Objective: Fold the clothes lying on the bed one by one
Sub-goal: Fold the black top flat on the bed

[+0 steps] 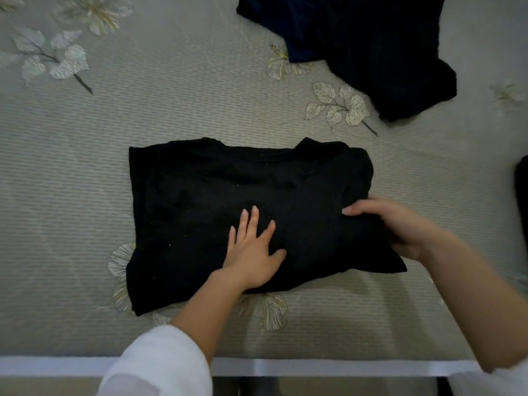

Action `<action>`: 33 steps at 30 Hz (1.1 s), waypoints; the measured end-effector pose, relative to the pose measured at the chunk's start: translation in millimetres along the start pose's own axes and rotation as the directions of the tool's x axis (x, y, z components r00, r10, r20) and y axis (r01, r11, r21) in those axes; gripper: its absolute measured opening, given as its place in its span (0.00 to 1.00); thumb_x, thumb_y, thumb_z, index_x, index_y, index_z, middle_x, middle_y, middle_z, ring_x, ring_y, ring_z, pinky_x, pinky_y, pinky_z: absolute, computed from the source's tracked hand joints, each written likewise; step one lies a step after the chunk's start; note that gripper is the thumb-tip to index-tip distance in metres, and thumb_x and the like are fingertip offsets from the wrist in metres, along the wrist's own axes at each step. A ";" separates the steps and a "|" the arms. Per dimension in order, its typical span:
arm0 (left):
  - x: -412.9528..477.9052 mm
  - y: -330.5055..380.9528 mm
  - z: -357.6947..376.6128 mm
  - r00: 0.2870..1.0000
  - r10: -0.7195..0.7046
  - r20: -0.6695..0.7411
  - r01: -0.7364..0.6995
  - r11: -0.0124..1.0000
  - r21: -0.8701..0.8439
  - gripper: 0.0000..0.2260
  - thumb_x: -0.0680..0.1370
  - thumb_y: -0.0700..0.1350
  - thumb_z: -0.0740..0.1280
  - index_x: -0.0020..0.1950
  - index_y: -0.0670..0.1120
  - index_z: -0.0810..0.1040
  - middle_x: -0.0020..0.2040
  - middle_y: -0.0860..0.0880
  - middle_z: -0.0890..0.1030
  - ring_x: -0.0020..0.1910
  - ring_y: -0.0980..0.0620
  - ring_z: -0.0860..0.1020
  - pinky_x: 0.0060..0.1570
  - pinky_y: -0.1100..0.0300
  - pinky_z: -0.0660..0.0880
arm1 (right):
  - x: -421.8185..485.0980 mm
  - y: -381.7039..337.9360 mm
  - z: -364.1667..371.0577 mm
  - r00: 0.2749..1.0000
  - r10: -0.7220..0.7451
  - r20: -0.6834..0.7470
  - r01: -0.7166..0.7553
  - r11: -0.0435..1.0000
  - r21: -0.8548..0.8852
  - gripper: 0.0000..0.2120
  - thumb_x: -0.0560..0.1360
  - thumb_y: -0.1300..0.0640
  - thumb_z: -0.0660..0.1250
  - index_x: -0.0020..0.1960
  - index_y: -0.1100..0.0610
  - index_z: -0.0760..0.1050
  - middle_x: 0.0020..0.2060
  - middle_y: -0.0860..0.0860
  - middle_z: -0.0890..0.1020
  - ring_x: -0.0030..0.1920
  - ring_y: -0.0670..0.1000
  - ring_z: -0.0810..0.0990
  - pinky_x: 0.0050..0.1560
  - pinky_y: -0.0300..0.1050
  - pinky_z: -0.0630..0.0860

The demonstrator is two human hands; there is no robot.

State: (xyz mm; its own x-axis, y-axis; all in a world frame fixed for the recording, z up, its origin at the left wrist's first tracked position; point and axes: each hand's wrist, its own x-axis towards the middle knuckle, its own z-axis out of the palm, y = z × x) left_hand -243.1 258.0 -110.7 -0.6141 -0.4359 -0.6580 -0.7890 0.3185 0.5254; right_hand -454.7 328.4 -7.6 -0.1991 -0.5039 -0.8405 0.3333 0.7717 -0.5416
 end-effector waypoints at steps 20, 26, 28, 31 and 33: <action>-97.9 -117.1 -58.9 0.930 -0.358 0.080 0.007 -0.202 -0.979 0.19 0.81 0.57 0.52 0.60 0.49 0.77 0.53 0.45 0.83 0.53 0.48 0.81 0.48 0.54 0.75 | 53.7 34.1 231.3 0.923 -0.231 0.307 0.373 0.726 -0.578 0.23 0.76 0.48 0.67 0.70 0.49 0.70 0.38 0.47 0.82 0.41 0.45 0.81 0.44 0.40 0.76; -90.2 -103.2 -59.5 0.866 -0.422 -0.267 -0.096 0.384 -0.919 0.11 0.76 0.36 0.68 0.54 0.49 0.79 0.49 0.52 0.84 0.48 0.58 0.82 0.47 0.70 0.77 | 55.0 31.3 195.3 0.894 -0.448 -0.018 0.390 0.798 -0.460 0.08 0.75 0.59 0.66 0.47 0.47 0.78 0.40 0.52 0.83 0.41 0.48 0.82 0.40 0.38 0.74; -91.2 -102.1 -65.6 0.842 -0.434 -0.322 -0.165 0.361 -0.918 0.13 0.76 0.34 0.67 0.53 0.52 0.79 0.49 0.55 0.83 0.48 0.60 0.81 0.49 0.68 0.77 | 56.6 26.3 185.0 0.863 -0.498 -0.088 0.400 0.779 -0.483 0.07 0.76 0.61 0.65 0.48 0.50 0.78 0.41 0.50 0.82 0.44 0.48 0.81 0.43 0.37 0.75; -94.0 -115.4 -66.1 0.791 -0.511 -0.337 -0.155 0.365 -0.918 0.14 0.76 0.35 0.66 0.55 0.51 0.80 0.51 0.54 0.84 0.51 0.57 0.81 0.54 0.60 0.76 | 61.2 24.1 174.7 0.833 -0.536 -0.134 0.370 0.722 -0.584 0.07 0.76 0.59 0.66 0.52 0.52 0.78 0.43 0.48 0.81 0.46 0.48 0.80 0.46 0.39 0.77; -94.4 -128.5 -58.3 0.759 -0.549 -0.350 -0.058 0.478 -0.876 0.13 0.77 0.36 0.64 0.56 0.51 0.80 0.51 0.53 0.83 0.51 0.54 0.81 0.56 0.55 0.76 | 64.1 29.0 173.6 0.831 -0.540 -0.132 0.326 0.666 -0.671 0.10 0.75 0.55 0.67 0.56 0.53 0.77 0.49 0.48 0.80 0.50 0.47 0.78 0.53 0.44 0.77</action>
State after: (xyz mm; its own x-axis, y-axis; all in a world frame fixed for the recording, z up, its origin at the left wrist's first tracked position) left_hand -82.6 209.2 -84.6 -0.0266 -0.8000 -0.5994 -0.3245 -0.5602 0.7621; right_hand -297.8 251.1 -74.7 -0.4670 -0.7843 -0.4083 -0.4618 0.6102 -0.6438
